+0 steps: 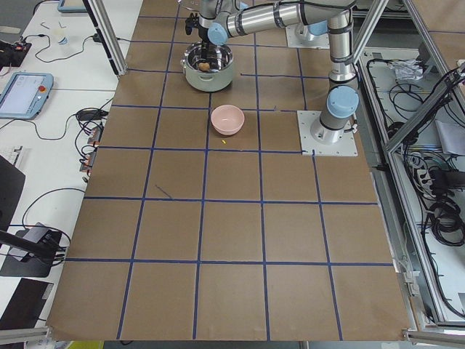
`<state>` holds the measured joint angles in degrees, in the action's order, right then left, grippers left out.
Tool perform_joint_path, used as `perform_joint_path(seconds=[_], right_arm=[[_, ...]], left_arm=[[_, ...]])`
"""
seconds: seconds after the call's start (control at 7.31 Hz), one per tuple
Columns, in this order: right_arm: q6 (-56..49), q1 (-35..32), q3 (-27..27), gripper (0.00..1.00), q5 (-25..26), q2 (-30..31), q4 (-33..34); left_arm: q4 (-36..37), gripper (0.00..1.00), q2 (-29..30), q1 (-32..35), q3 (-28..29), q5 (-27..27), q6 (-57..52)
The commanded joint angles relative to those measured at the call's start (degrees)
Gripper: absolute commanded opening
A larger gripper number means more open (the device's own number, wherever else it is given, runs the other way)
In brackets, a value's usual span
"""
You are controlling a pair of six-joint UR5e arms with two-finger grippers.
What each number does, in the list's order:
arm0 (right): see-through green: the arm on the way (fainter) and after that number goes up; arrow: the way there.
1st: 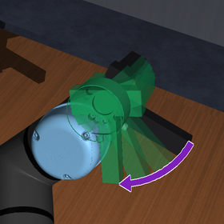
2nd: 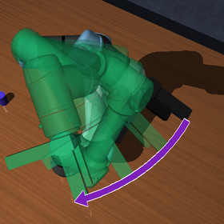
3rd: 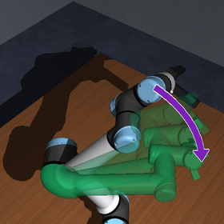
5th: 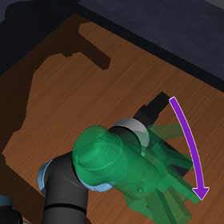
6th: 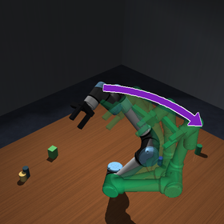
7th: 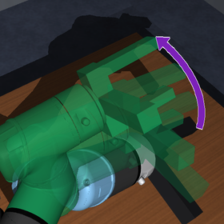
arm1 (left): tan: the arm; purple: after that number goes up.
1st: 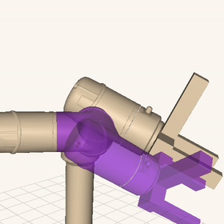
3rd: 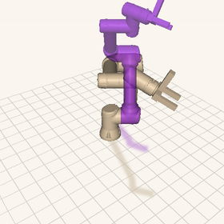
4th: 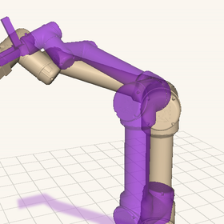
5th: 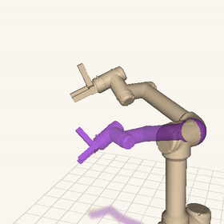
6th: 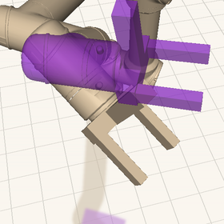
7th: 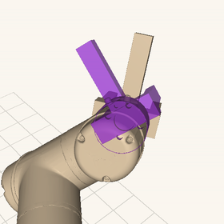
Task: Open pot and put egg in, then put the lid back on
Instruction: 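Lower the egg into the pot and open the left gripper, then carry the lid back over the pot with the right gripper while the left withdraws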
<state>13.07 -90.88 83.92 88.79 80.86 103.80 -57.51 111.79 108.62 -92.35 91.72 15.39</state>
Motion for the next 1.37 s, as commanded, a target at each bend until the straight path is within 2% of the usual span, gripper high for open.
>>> perform_joint_path(seconds=[0.0, 0.27, 0.55, 0.96, 1.23], right_arm=[[-0.32, 0.00, 0.02, 0.47, -0.20, 0.00, 0.00], [-0.24, -0.44, -0.16, 0.47, -0.37, 0.00, -0.26], [0.64, -3.15, -0.42, 0.45, -1.94, -0.70, 0.69], [8.61, -11.05, -0.51, 0.45, -2.48, -5.61, 7.45], [14.49, -14.92, -0.51, 0.45, -2.48, -7.20, 7.73]], left_arm=[[-14.63, 1.00, -10.82, -6.37, -0.11, -0.23, -6.99], [-27.60, 1.00, -20.87, -9.38, -0.12, -0.05, -7.74], [-28.36, 1.00, -22.50, -14.29, 0.50, -0.49, -10.79], [-28.36, 1.00, -22.50, -17.29, 1.90, -2.34, -15.29], [-27.83, 1.00, -22.84, -16.78, 1.12, -1.90, -15.30]])
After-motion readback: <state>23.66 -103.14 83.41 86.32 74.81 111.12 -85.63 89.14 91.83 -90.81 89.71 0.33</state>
